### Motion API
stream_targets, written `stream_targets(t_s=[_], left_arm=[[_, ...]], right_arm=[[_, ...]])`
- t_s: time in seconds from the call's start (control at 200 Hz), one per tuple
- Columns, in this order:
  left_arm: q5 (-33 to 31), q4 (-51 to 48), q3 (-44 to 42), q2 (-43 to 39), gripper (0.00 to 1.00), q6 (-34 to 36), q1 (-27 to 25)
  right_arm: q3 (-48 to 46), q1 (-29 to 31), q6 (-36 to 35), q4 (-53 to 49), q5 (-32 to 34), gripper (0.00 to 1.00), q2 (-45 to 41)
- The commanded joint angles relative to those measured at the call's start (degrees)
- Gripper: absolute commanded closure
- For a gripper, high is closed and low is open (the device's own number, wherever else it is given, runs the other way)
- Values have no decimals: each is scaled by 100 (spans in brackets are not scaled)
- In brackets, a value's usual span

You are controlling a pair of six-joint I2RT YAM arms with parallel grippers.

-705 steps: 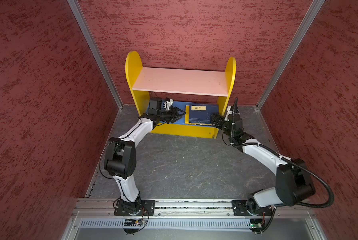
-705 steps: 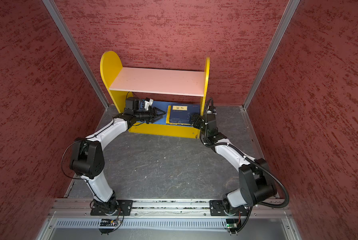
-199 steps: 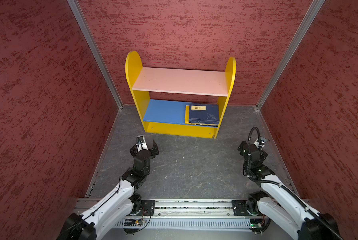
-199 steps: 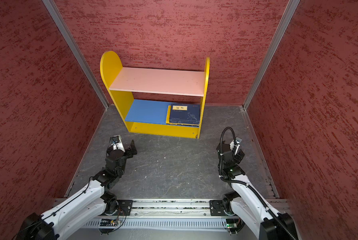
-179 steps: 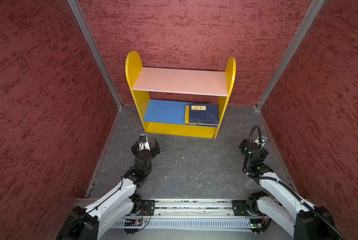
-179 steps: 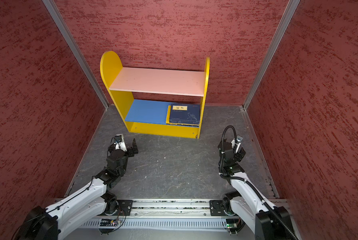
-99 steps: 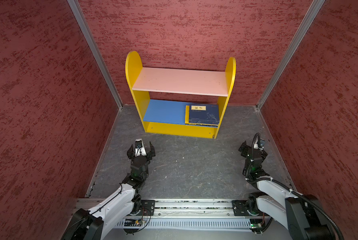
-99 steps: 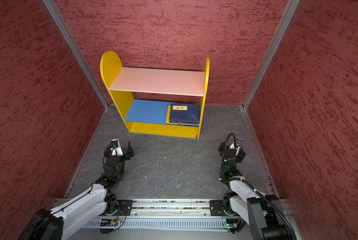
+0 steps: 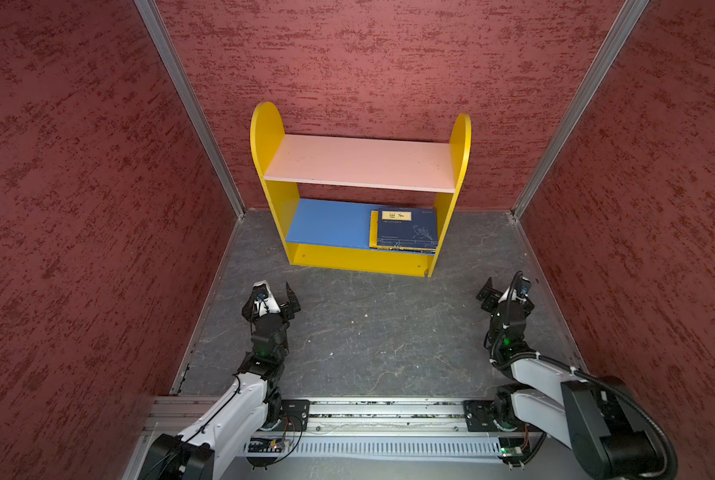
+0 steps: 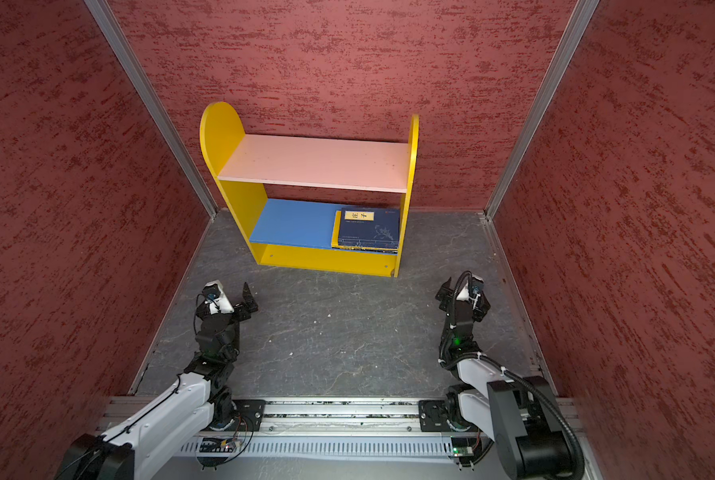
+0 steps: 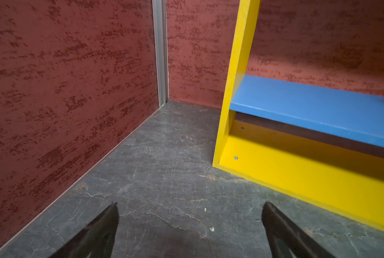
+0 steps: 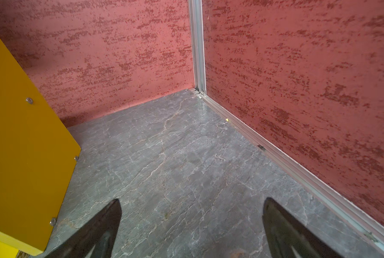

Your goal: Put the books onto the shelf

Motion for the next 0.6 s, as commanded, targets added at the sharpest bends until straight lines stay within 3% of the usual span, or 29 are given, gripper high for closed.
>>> stream_targets(t_s=[0.0,0.04,0.205,0.331,0.426,0.491,0.596], left_arm=[[265,523,284,560,1,209,37],[268,802,338,838,1,272,35],[569,1523,756,2029,1,601,-7],[521,1898,1184,2855,1,941,-117],[525,2004,1407,3223,1,1324,-218],[541,2226,1401,3369,1,1483,-231],[676,3074,1178,3759,1,1450,-44]], right_arm=[[388,-40,-274,862,-165,1,502],[633,-49,-219,358,-265,1,573],[792,-74,-466,372,-358,1,771],[526,-119,-792,1269,-167,1,969],[300,-250,-877,2622,-198,1,1664],[488,-264,-772,1789,-493,1,1404],[604,-303,-826,1761,-615,1,1571]])
